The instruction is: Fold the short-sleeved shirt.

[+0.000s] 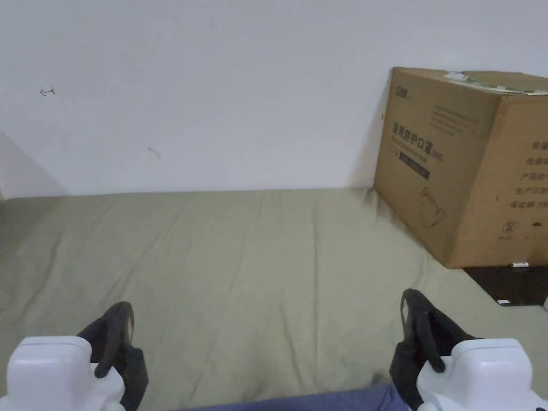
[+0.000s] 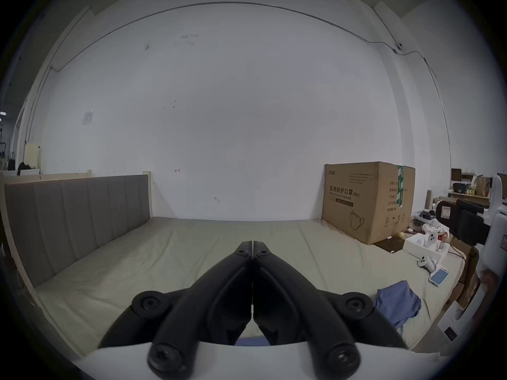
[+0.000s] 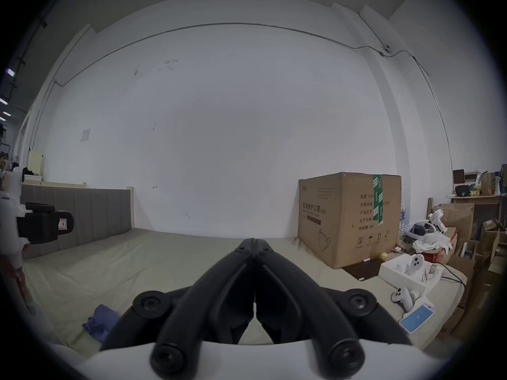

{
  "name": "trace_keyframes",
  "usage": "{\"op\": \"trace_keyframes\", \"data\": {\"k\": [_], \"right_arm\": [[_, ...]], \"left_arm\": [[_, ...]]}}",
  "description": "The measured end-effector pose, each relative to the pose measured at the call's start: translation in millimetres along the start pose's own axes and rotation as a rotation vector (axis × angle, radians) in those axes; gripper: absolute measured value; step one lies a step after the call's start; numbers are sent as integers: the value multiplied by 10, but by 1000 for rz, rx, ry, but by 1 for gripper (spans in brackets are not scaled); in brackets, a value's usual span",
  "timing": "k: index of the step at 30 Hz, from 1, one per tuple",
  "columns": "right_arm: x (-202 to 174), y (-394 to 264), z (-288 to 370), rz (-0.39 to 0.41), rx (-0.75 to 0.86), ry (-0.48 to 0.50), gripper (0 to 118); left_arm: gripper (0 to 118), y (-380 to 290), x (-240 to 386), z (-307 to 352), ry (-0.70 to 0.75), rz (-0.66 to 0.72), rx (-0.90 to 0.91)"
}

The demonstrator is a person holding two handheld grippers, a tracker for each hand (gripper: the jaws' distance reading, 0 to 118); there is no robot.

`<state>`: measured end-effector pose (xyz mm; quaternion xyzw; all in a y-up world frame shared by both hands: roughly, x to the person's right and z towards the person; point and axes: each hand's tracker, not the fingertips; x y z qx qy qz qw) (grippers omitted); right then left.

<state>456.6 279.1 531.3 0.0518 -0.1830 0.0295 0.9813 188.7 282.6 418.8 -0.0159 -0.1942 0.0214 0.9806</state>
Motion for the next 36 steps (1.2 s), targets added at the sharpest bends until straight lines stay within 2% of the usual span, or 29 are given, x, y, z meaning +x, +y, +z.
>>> {"op": "trace_keyframes", "data": {"k": [2, 6, 8, 10, 12, 14, 15, 16, 17, 18, 19, 22, 23, 25, 26, 27, 28, 31, 33, 35, 36], "right_arm": [[28, -26, 16, -32, -19, 4, 0], [81, -26, 20, -24, -36, -14, 0], [135, 2, 17, -47, -52, -3, 0], [188, 36, 21, -57, -75, 10, 0], [236, 56, 33, -52, -91, 17, 0], [263, 62, 23, -43, -135, 22, 0], [267, 53, 14, -44, -157, 23, 0], [267, 34, 1, -44, -182, 30, 0], [252, 13, -11, -39, -198, 37, 0], [244, -19, -22, -27, -201, 38, 0], [237, -48, -40, -9, -207, 39, 0], [199, -103, -153, 27, -264, 23, 0], [194, -118, -193, 15, -279, 24, 0], [169, -147, -268, -15, -311, 31, 0], [142, -157, -309, -24, -326, 33, 0], [116, -162, -336, -25, -335, 36, 0], [84, -165, -365, -24, -346, 41, 0], [-12, -143, -394, -14, -351, 71, 0], [-83, -148, -413, 2, -356, 90, 0], [-159, -167, -460, 18, -370, 111, 0], [-190, -176, -480, 21, -376, 119, 0]], "left_arm": [[0, -14, 19, 62, 8, 5, -2], [0, -35, -65, 132, 36, 43, -12], [0, 15, -222, 182, 37, 98, 18], [0, 102, -435, 108, 26, 145, -59], [0, 116, -824, -69, -64, 244, -228], [0, -16, -1388, -386, -270, 514, -507], [0, -141, -1622, -513, -389, 698, -636], [0, -401, -1914, -637, -480, 961, -756], [0, -673, -2128, -691, -552, 1208, -798], [0, -850, -2257, -727, -589, 1333, -795], [0, -968, -2345, -746, -594, 1329, -824], [1, -1207, -2442, -792, -505, 1066, -888], [13, -1345, -2480, -837, -498, 1048, -915], [91, -1606, -2519, -920, -521, 1092, -948], [118, -1699, -2490, -963, -529, 1095, -969], [117, -1773, -2473, -990, -525, 1091, -970], [117, -1837, -2497, -1019, -530, 1127, -888], [118, -2059, -2588, -1067, -544, 1235, -804], [118, -2188, -2535, -1154, -545, 1277, -818], [118, -2215, -2523, -1251, -695, 1290, -827], [118, -2230, -2474, -1316, -724, 1282, -858]]}}
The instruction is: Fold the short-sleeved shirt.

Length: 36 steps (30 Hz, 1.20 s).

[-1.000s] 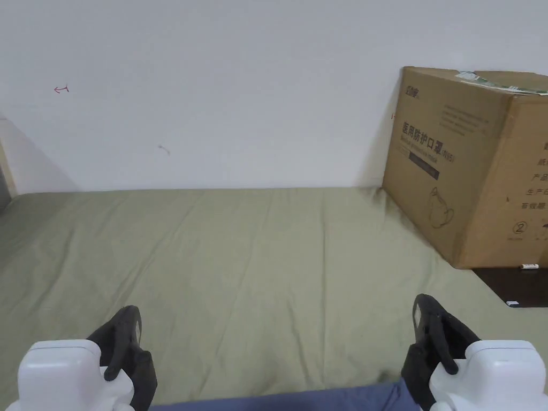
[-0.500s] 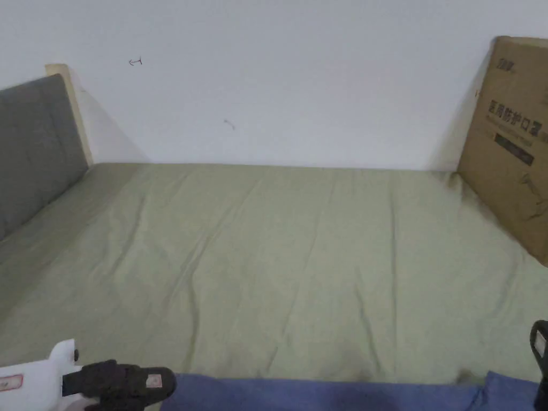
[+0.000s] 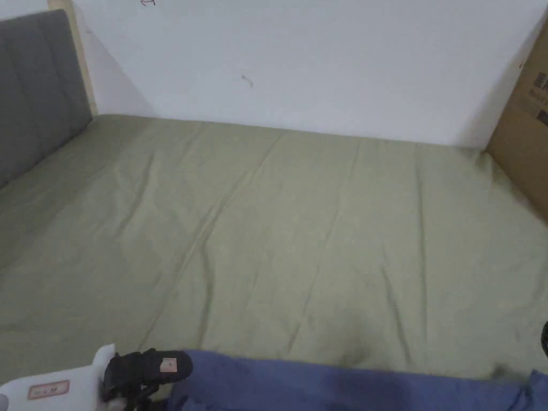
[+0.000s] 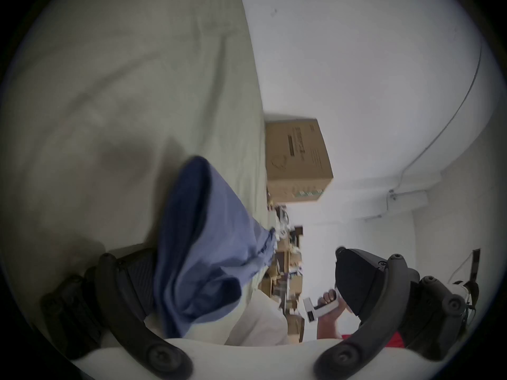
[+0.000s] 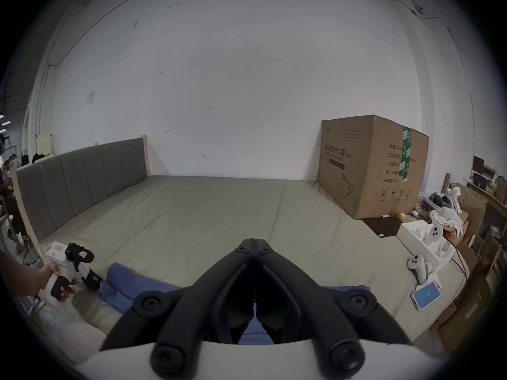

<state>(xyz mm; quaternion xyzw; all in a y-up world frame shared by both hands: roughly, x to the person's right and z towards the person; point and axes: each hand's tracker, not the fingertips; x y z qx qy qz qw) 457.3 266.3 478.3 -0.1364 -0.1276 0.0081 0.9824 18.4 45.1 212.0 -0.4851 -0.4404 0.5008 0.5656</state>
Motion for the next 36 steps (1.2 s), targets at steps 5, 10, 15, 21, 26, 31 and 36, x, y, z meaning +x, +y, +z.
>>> {"op": "trace_keyframes", "data": {"k": [5, 10, 15, 21, 26, 31, 36], "right_arm": [[-168, -18, -82, -9, -25, 47, 0], [-238, -50, -58, 13, -37, 74, 0], [-166, -8, 3, 24, -44, 87, 0], [33, -6, 93, -32, -30, 72, 0], [182, -147, 143, -111, -59, 69, 0], [329, -226, 243, -157, -83, 59, 0], [505, -251, 359, -159, -85, 26, 0]], "left_arm": [[77, 33, 23, -190, 320, -186, 56], [4, -58, -137, -187, 390, -178, 91], [4, -79, 353, -152, 563, -302, 70], [4, -143, 893, 348, 1105, -496, 166], [4, -347, 1258, 85, 1139, -568, 152], [6, -563, 1456, -845, 783, -488, 32], [84, -699, 1401, -1806, 659, -469, -111]]}}
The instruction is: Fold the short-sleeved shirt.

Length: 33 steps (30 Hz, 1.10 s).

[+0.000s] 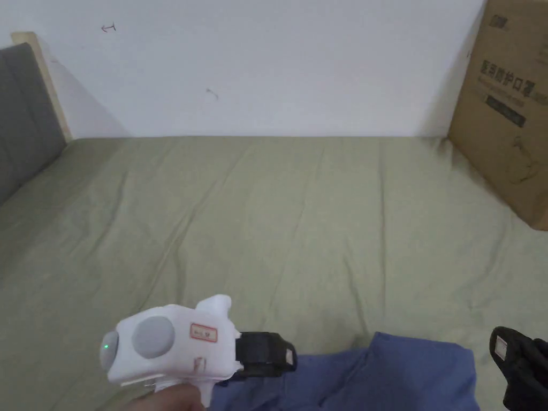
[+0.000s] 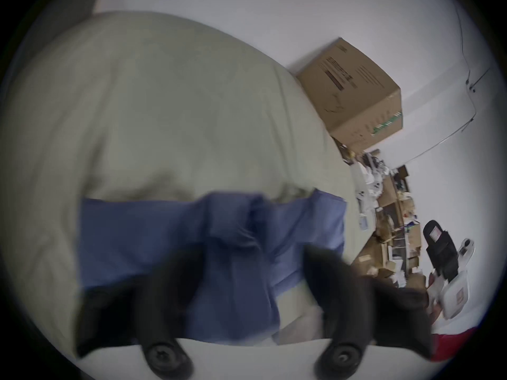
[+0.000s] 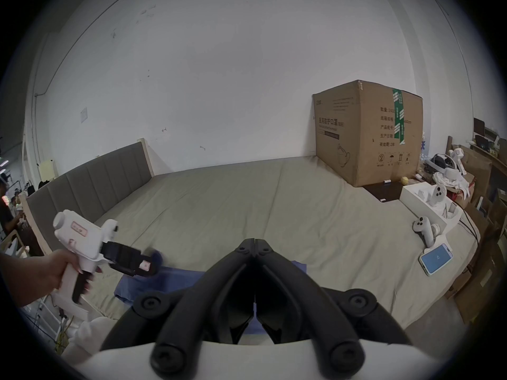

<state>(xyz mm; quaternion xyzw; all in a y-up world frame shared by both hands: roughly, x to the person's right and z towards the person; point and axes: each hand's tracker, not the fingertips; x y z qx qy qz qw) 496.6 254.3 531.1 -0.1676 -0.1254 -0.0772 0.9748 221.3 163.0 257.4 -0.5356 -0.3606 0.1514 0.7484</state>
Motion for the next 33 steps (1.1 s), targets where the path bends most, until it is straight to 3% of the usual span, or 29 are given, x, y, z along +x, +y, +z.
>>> {"op": "trace_keyframes", "data": {"k": [1, 2, 6, 10, 11, 14, 17, 24, 26, 27, 31, 33], "right_arm": [[37, -12, 7, -7, -4, -4, 0], [76, -24, 12, -15, -8, -8, 0], [161, -88, -9, -35, -25, -18, 0], [185, -127, -52, -62, -31, -8, 0], [183, -129, -56, -65, -29, -4, 0], [163, -133, -68, -65, -31, 8, 0], [150, -139, -71, -54, -37, 15, 0], [213, -157, -63, -61, -59, 9, 0], [229, -163, -62, -55, -61, -2, 0], [234, -161, -60, -53, -61, -5, 0], [224, -147, -60, -51, -68, -4, 0], [204, -129, -69, -46, -69, -1, 0]], "left_arm": [[111, 12, 77, -63, -9, 2, 2], [118, 33, 130, -23, -60, -12, 26], [116, 105, 90, 291, -59, -16, 83], [114, 53, -128, 641, 139, -22, 139], [106, 13, -170, 677, 181, -43, 131], [3, -106, -138, 579, 299, -156, 131], [0, -192, -76, 231, 300, -235, 56], [0, -394, 109, -731, 315, -279, -133], [0, -418, 202, -768, 319, -305, -88], [0, -397, 236, -737, 263, -285, -76], [0, -396, 311, -603, -343, -21, -192], [0, -438, 423, -452, -377, -77, -135]]}}
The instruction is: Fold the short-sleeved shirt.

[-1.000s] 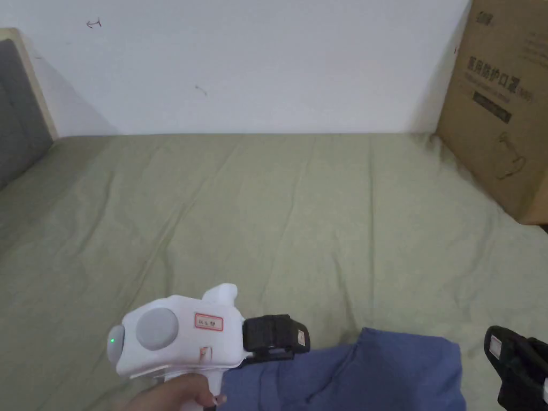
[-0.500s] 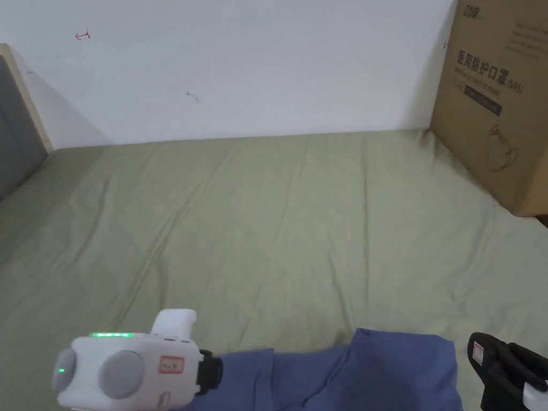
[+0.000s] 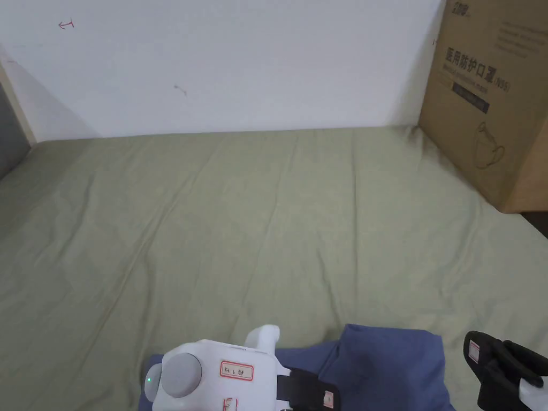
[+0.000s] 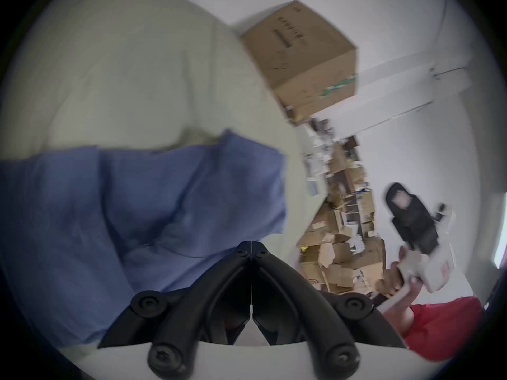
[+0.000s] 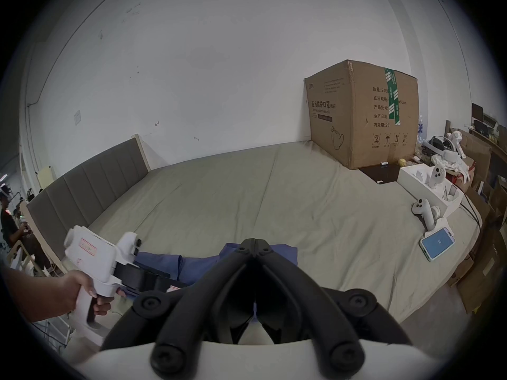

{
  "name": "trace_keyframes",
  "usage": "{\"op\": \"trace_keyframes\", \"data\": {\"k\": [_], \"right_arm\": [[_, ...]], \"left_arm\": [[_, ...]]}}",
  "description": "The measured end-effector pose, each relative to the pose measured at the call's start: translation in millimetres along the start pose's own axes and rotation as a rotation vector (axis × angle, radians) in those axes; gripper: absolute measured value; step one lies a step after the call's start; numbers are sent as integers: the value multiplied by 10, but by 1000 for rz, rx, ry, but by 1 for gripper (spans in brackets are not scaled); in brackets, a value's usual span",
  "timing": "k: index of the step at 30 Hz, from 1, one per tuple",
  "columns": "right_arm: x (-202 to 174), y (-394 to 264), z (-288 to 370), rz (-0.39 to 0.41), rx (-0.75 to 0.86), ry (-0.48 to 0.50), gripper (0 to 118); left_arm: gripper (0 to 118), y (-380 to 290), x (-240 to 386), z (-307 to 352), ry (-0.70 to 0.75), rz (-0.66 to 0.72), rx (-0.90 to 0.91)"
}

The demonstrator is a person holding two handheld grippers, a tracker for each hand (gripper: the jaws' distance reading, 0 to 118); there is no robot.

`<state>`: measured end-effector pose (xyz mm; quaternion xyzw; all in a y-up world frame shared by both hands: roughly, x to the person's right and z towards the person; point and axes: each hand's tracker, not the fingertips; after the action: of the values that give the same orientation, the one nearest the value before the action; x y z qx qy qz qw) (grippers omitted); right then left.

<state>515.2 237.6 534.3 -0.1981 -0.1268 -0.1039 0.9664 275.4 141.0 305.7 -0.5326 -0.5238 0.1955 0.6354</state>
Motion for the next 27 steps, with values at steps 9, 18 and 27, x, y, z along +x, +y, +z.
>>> {"op": "trace_keyframes", "data": {"k": [9, 18, 27], "right_arm": [[-140, 100, -22, 16, 15, 29, 0], [-416, 51, -176, 67, -38, 54, 0], [-744, 69, -358, 136, -107, 82, 0]], "left_arm": [[14, 263, -482, 1572, 17, 107, 210], [118, -165, -1407, 2096, -28, 354, 295], [118, -146, -1974, 1376, -395, 474, 143]]}}
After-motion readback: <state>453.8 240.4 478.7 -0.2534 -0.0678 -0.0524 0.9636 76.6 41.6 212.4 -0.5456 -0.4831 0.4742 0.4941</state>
